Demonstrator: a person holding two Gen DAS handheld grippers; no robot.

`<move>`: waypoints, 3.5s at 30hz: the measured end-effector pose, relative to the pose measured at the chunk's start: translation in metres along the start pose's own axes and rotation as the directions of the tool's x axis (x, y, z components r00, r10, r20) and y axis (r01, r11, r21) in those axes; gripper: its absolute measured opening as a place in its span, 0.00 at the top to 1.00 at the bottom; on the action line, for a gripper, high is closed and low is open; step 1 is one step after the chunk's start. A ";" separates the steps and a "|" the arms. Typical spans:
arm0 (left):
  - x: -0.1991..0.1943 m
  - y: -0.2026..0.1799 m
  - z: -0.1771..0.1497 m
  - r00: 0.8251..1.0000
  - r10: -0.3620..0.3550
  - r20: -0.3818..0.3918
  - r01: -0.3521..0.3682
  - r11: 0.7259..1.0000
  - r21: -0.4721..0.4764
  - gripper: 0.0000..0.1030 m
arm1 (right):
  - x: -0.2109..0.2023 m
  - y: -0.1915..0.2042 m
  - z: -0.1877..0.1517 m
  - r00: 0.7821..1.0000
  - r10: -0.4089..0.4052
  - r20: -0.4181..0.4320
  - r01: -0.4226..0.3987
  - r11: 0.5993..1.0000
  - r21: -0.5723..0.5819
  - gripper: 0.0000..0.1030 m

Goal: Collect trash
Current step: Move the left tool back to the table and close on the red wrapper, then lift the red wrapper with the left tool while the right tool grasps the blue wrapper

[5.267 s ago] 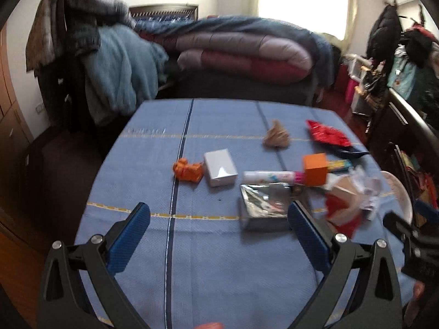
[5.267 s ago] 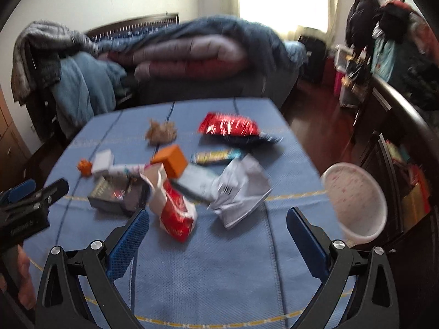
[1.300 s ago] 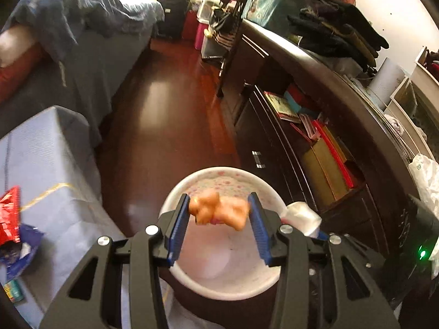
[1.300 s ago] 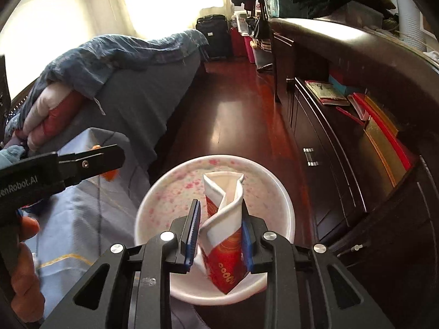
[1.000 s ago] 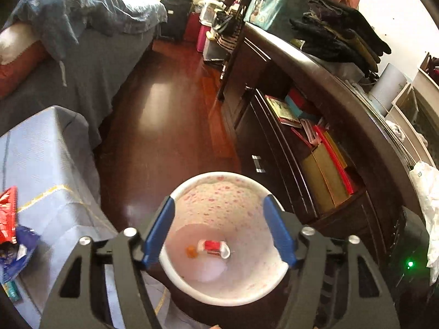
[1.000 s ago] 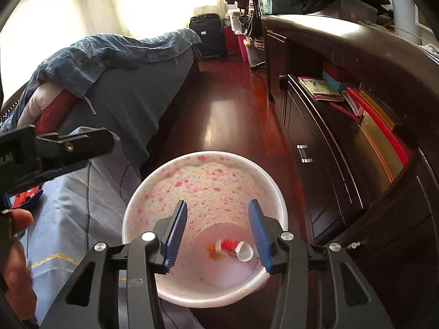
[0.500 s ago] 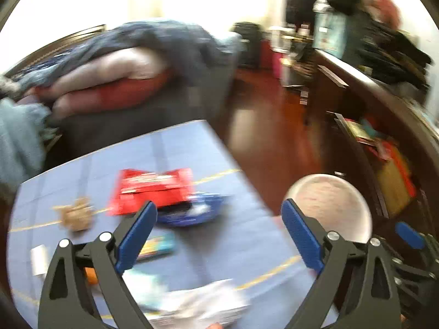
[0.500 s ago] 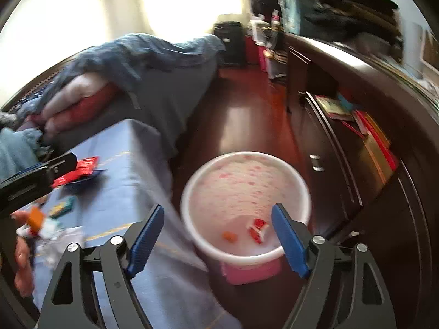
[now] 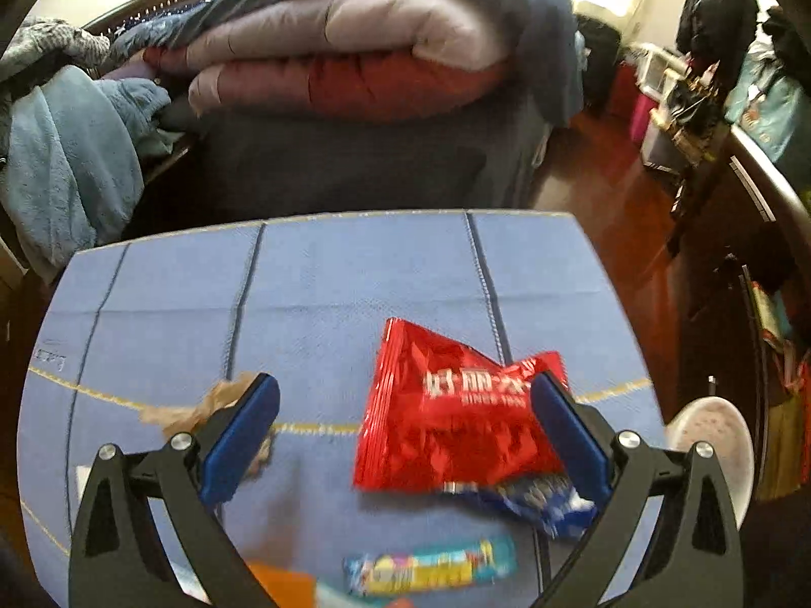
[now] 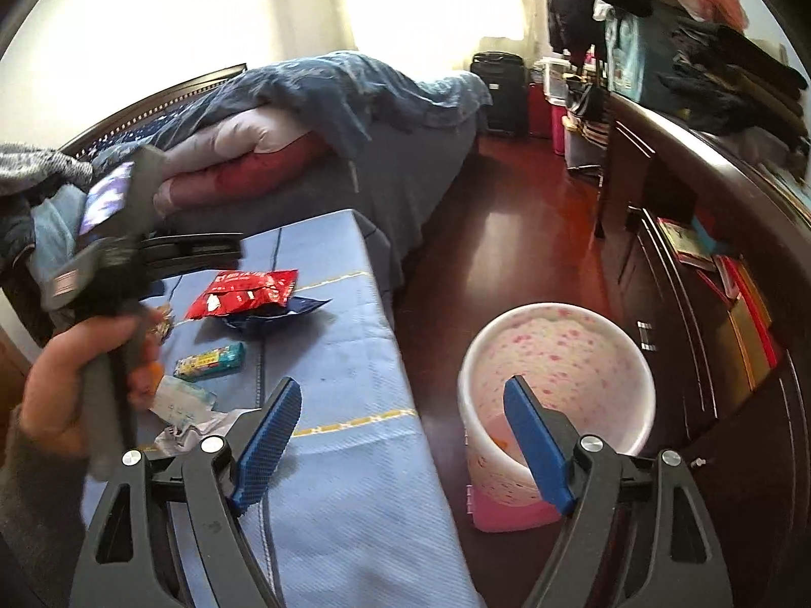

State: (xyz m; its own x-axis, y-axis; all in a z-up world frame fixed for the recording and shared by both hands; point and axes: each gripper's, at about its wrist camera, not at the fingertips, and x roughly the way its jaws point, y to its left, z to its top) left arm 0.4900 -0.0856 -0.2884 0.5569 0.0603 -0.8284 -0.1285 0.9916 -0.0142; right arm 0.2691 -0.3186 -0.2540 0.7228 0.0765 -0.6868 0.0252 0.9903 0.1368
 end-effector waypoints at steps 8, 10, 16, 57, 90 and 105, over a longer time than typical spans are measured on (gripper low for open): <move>0.031 -0.007 0.005 0.998 -0.040 -0.048 0.040 0.999 -0.007 0.04 | 0.012 0.017 0.006 1.000 0.025 -0.007 -0.025 0.999 -0.037 0.21; 0.029 -0.002 0.003 0.997 -0.056 -0.047 0.055 0.998 -0.024 0.04 | 0.013 0.020 0.007 1.000 0.029 -0.008 -0.029 0.999 -0.041 0.21; 0.030 0.015 -0.002 0.993 -0.103 -0.051 0.097 0.990 -0.103 0.04 | 0.013 0.024 0.006 0.999 0.042 -0.010 -0.042 0.998 -0.038 0.21; 0.007 -0.028 0.017 0.926 -0.374 0.057 0.375 0.927 0.008 0.21 | 0.029 0.027 0.052 0.999 -0.009 0.046 0.010 1.000 -0.027 0.21; 0.002 -0.011 0.036 0.934 -0.333 0.131 0.320 0.941 0.108 0.80 | 0.039 0.019 0.034 0.998 0.055 -0.004 -0.055 0.998 0.003 0.21; -0.045 0.087 0.022 0.937 -0.285 0.200 0.291 0.957 0.001 0.80 | 0.149 0.080 0.050 0.945 0.217 -0.246 -0.217 0.976 0.029 0.68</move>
State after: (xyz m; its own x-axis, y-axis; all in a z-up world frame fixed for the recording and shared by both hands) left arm 0.4717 0.0010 -0.2403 0.7227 -0.2031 -0.6606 0.0399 0.9665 -0.2535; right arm 0.4132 -0.2342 -0.3098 0.5186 0.3161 -0.7945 -0.1119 0.9462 0.3035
